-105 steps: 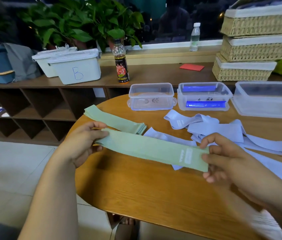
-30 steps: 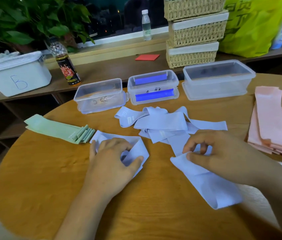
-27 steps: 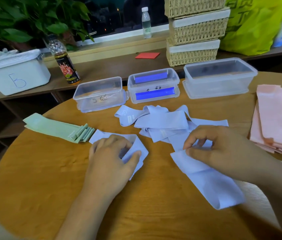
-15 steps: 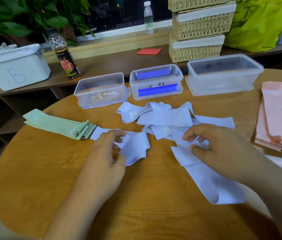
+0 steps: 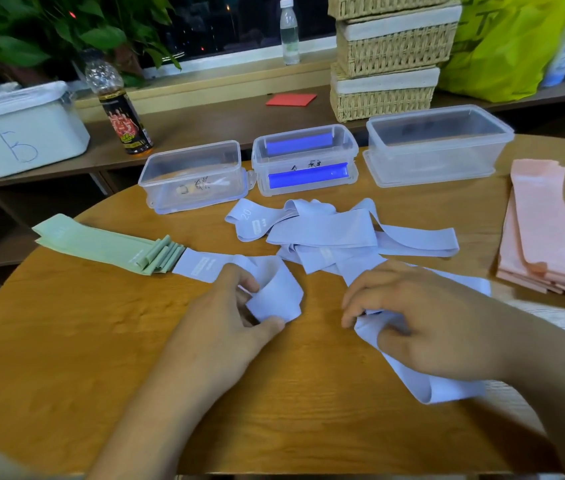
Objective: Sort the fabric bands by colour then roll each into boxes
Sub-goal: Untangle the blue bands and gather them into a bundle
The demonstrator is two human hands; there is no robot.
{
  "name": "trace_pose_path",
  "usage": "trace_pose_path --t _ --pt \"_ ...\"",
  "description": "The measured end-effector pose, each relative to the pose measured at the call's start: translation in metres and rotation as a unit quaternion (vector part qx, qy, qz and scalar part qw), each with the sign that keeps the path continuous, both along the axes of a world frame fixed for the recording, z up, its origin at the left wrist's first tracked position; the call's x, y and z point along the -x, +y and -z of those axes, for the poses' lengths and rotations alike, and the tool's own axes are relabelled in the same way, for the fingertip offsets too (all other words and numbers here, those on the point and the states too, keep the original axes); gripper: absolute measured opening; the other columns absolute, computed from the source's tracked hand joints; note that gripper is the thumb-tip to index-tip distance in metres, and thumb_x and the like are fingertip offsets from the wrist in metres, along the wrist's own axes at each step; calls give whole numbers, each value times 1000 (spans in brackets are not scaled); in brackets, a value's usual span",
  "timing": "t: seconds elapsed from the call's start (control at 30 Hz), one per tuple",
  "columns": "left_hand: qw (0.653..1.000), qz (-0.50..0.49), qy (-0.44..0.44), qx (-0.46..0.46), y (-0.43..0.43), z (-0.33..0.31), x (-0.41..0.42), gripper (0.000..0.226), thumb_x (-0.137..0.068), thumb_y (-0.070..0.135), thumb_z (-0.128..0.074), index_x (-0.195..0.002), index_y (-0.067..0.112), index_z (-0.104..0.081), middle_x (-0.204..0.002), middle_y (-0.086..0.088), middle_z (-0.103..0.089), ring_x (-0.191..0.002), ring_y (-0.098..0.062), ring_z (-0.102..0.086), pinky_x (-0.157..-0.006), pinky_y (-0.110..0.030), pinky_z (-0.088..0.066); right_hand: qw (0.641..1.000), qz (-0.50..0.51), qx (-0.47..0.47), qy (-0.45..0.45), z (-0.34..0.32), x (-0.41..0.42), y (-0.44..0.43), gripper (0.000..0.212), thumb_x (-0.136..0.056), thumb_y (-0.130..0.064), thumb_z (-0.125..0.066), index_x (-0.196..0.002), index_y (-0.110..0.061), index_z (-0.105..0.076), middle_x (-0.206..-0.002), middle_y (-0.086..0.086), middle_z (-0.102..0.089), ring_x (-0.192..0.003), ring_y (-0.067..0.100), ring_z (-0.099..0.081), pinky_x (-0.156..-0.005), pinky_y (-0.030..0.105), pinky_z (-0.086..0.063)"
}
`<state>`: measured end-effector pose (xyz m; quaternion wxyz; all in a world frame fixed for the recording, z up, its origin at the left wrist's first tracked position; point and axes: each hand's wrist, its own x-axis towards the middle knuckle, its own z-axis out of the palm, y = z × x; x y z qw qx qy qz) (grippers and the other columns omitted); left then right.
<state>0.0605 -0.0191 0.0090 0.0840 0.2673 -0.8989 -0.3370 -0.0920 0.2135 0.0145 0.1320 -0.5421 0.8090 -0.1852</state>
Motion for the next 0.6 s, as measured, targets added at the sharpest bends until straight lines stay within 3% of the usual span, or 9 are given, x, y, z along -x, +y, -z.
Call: trace_pose_path --t 0.13,0.23,0.33,0.4,0.53,0.6 --pt "984 13 157 -87 12 1 3 41 -94 22 -79 -118 45 -55 -95 16 -65 -87 -7 -69 -75 -30 -53 997 25 62 -33 -5 -3 3 13 -97 -52 -59 -102 -44 -67 -111 -25 -69 -111 3 -62 -94 26 -49" --pt "960 46 239 -138 23 -2 4 35 -100 12 -71 -116 41 -60 -101 10 -65 -86 -18 -69 -75 -46 -58 962 89 194 -170 -13 -6 1 9 -99 -39 -70 -99 -30 -73 -92 -10 -72 -86 4 -67 -80 16 -48" --pt "964 68 227 -118 31 -5 5 24 -104 10 -63 -106 34 -68 -96 12 -67 -82 -15 -65 -74 -43 -56 907 108 291 -285 -20 -10 -6 12 -99 -30 -68 -99 -19 -75 -87 6 -69 -80 24 -65 -76 29 -50" --pt "966 70 212 -128 35 -9 5 28 -106 9 -59 -101 33 -73 -94 14 -71 -86 -10 -65 -76 -32 -52 899 113 299 -301 -19 -13 -11 13 -95 -33 -69 -95 -24 -77 -86 1 -70 -76 12 -63 -71 22 -48" --pt "947 118 205 -218 39 -17 5 23 -108 16 -58 -113 25 -78 -109 3 -78 -106 -20 -70 -97 -47 -54 902 103 272 -319 -15 -25 -21 14 -94 -35 -70 -99 -30 -82 -92 -3 -77 -85 9 -69 -76 21 -52" --pt "932 122 227 -256 40 -22 4 25 -102 29 -58 -115 22 -79 -113 0 -78 -109 -21 -70 -99 -44 -54 900 109 286 -310 -14 -29 -26 12 -95 -34 -71 -101 -34 -82 -94 -5 -78 -88 8 -71 -78 22 -52"
